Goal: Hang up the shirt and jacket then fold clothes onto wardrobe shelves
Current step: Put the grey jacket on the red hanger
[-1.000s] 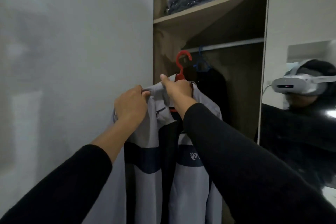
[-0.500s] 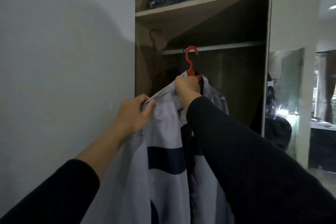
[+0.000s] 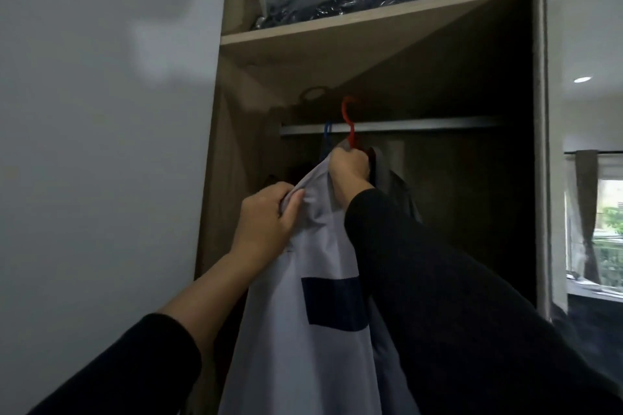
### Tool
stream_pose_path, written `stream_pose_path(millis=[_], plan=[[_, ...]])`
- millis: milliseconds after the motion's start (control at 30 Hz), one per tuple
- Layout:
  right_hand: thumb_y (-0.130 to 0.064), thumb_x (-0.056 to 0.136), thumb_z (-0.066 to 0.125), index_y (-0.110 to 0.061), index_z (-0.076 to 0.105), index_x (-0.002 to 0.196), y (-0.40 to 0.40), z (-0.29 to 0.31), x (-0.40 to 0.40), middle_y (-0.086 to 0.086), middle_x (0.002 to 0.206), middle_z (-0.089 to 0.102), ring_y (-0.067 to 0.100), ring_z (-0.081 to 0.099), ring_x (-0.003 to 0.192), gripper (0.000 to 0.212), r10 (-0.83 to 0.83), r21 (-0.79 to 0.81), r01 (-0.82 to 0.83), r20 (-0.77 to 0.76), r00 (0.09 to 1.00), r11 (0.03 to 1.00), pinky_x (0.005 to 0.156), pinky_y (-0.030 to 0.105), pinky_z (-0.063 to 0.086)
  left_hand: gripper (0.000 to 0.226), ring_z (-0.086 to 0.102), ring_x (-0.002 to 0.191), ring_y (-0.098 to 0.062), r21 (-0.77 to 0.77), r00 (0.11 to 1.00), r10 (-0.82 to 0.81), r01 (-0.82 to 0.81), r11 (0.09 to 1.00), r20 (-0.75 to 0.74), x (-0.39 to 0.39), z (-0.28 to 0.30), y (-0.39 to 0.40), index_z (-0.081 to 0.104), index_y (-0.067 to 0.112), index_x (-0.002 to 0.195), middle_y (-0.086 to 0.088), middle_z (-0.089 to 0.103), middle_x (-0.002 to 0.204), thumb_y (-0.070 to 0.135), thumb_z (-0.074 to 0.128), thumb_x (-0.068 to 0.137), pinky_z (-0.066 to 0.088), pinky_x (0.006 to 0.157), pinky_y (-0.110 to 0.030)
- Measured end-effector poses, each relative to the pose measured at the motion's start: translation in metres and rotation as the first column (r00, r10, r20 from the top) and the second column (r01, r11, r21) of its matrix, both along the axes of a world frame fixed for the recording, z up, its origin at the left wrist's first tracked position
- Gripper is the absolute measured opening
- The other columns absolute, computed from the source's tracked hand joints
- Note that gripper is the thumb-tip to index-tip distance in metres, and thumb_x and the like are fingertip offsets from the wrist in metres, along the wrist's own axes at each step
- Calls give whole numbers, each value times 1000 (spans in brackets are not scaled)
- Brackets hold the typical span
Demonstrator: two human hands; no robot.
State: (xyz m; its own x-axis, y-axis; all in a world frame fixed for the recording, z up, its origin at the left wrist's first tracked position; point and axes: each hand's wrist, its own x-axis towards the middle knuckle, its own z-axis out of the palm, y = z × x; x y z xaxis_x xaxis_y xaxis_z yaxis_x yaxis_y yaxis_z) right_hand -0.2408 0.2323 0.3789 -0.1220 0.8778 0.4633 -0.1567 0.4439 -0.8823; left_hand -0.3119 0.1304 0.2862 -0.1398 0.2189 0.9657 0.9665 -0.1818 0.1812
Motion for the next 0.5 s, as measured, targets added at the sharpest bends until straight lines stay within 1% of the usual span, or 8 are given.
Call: stream_pose_path(millis=[67, 100, 167, 233, 300, 367, 500], plan=[[-28, 96, 45, -11, 58, 113, 17, 9, 2, 10, 107, 62, 25, 59, 101, 28, 19, -8, -19, -27, 999, 1000, 95, 39, 48, 19, 57, 67, -9, -21, 999, -28, 27, 999, -32, 2, 11, 16, 66, 10, 92, -1, 62, 78, 21, 52, 95, 44, 60, -17], [-27, 97, 44, -9, 57, 114, 23, 14, 2, 10, 107, 62, 25, 59, 101, 28, 21, -23, -21, -28, 999, 1000, 93, 37, 48, 19, 56, 68, -8, -37, 998, -44, 42, 998, -48, 3, 15, 24, 66, 9, 95, -1, 62, 80, 21, 52, 95, 44, 61, -16], [-34, 97, 42, -7, 56, 116, 34, 22, 1, 11, 109, 63, 25, 61, 101, 36, 10, -63, -11, -9, 1000, 998, 90, 35, 49, 19, 53, 69, -2, -75, 994, -80, 74, 994, -76, 3, 23, 38, 64, 11, 100, 1, 60, 83, 23, 51, 95, 43, 61, -13], [-43, 95, 39, -10, 58, 118, 55, 23, -5, 11, 114, 64, 25, 62, 104, 45, -2, -93, 3, 13, 1000, 996, 93, 36, 50, 19, 53, 72, -6, -110, 990, -95, 84, 990, -100, 2, 27, 52, 63, 12, 103, 1, 59, 87, 24, 50, 95, 41, 61, -11], [-46, 96, 35, -10, 60, 118, 74, 25, -12, 13, 117, 63, 28, 60, 106, 49, -32, -87, 34, 24, 999, 996, 97, 40, 48, 19, 53, 75, -9, -129, 990, -80, 65, 989, -112, -2, 30, 64, 62, 13, 104, 1, 57, 88, 24, 49, 96, 39, 62, -11], [-43, 97, 33, -8, 60, 118, 81, 24, -12, 15, 117, 62, 30, 59, 108, 49, -49, -50, 51, 39, 998, 997, 99, 43, 46, 19, 53, 78, -9, -136, 992, -57, 42, 990, -108, -7, 33, 75, 62, 13, 105, 1, 57, 89, 23, 48, 97, 38, 63, -10], [-40, 99, 33, -7, 58, 122, 92, 27, -14, 17, 122, 59, 32, 56, 112, 48, -57, -17, 58, 72, 996, 998, 102, 43, 43, 20, 53, 78, -10, -134, 993, -38, 23, 991, -116, -15, 37, 91, 62, 11, 104, -2, 58, 90, 23, 47, 97, 38, 63, -11]])
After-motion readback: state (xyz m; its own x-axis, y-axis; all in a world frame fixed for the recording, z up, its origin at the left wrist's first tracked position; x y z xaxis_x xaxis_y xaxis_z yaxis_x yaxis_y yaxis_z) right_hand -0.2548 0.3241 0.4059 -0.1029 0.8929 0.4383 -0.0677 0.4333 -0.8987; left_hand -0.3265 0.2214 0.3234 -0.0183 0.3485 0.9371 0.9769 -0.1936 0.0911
